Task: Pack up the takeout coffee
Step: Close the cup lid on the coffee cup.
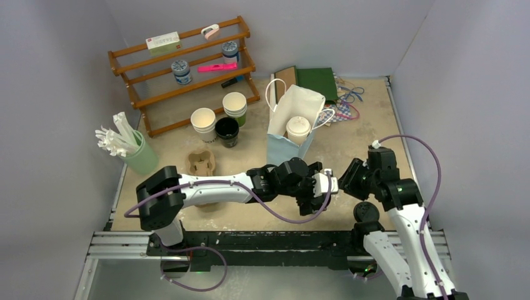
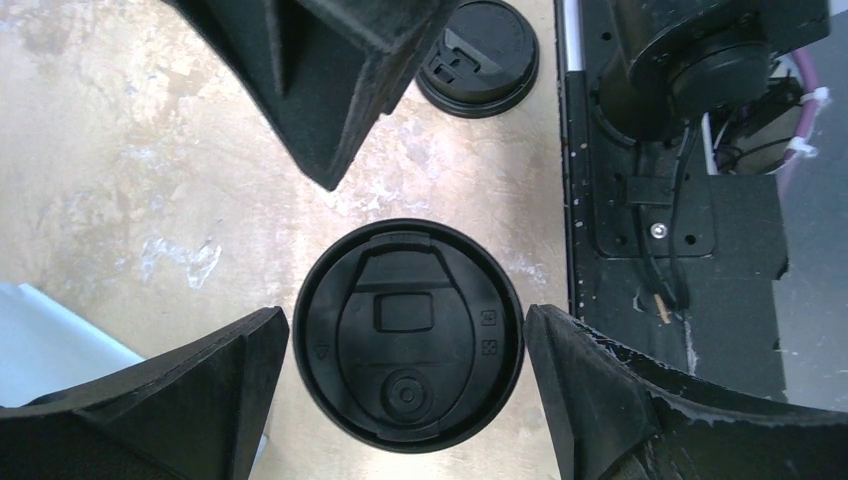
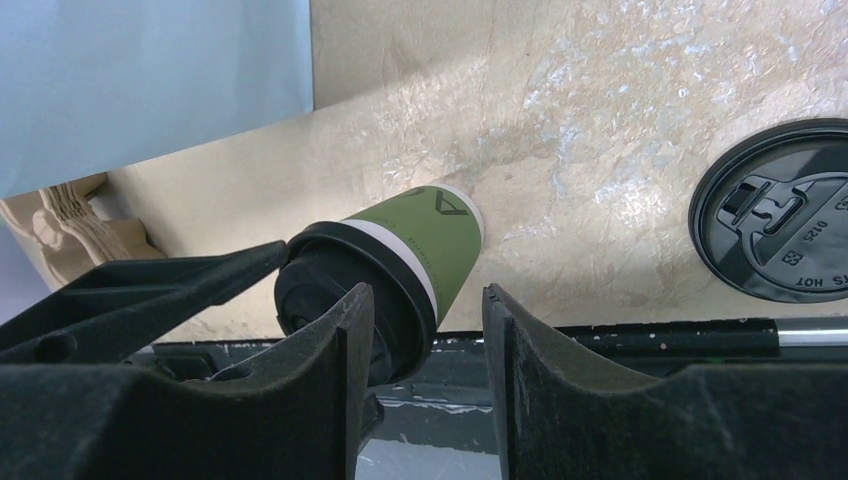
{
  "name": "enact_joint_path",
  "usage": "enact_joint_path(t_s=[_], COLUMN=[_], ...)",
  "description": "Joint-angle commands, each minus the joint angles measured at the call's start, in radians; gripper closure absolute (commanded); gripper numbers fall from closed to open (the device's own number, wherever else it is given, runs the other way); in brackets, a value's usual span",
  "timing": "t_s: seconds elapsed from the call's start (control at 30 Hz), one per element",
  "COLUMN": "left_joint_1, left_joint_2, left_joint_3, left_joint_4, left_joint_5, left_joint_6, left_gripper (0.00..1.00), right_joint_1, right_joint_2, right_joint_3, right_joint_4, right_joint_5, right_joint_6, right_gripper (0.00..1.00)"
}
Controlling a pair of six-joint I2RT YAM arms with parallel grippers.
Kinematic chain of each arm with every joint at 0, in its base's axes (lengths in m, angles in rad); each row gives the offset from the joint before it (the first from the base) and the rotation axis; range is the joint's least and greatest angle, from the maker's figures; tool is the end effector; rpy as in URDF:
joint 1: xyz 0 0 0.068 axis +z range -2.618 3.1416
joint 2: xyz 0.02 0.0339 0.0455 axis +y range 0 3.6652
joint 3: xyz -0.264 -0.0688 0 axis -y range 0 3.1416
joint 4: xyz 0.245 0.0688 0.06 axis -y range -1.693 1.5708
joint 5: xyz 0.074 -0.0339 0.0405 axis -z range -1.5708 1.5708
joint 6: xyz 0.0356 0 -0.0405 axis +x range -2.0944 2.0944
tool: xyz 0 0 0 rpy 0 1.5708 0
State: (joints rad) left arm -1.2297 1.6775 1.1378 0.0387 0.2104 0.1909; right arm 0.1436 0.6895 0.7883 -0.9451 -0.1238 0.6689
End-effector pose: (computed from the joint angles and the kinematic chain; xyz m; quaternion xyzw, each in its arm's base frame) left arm 0.1216 -0.3649 0.2493 0.5985 0.6138 -0.3300 0.3952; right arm 0.1247 0.0225 0.2834 0.2212 0.9070 0.1929 0.3021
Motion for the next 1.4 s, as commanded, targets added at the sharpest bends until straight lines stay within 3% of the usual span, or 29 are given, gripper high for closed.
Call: enact_joint_path(t_s=[0.0, 0.23, 0.6, 1.37], left_joint_1=[0.004, 0.01, 0.032, 0.027], left_joint_2=[0.022, 0.044, 0.057, 0.061], left_joint_3=[0.051, 0.066, 0.076, 0.015], left_joint_4=[0.015, -0.003, -0.036, -0.037], left_joint_5=[0.073, 0.092, 0.084, 0.142], left_joint_6=[-0.035, -0.043, -0.044, -0.037], left_gripper=[0.05, 0.06, 0.19, 0.28], right_joint_1=[-0.001, -0.001, -0.001, -0.001], right_joint_2=[0.017, 0.036, 0.05, 0.093], right_joint_3=[0.019, -0.006, -0.069, -0.13], right_joint_4=[0.001, 0.023, 0.071, 0.083], right_joint_5=[-0.019, -0.052, -0.16, -0.151], right_joint_6=[-0.026, -0.033, -0.042, -0.039], right_gripper=[0.54, 0.55, 0.64, 0.73])
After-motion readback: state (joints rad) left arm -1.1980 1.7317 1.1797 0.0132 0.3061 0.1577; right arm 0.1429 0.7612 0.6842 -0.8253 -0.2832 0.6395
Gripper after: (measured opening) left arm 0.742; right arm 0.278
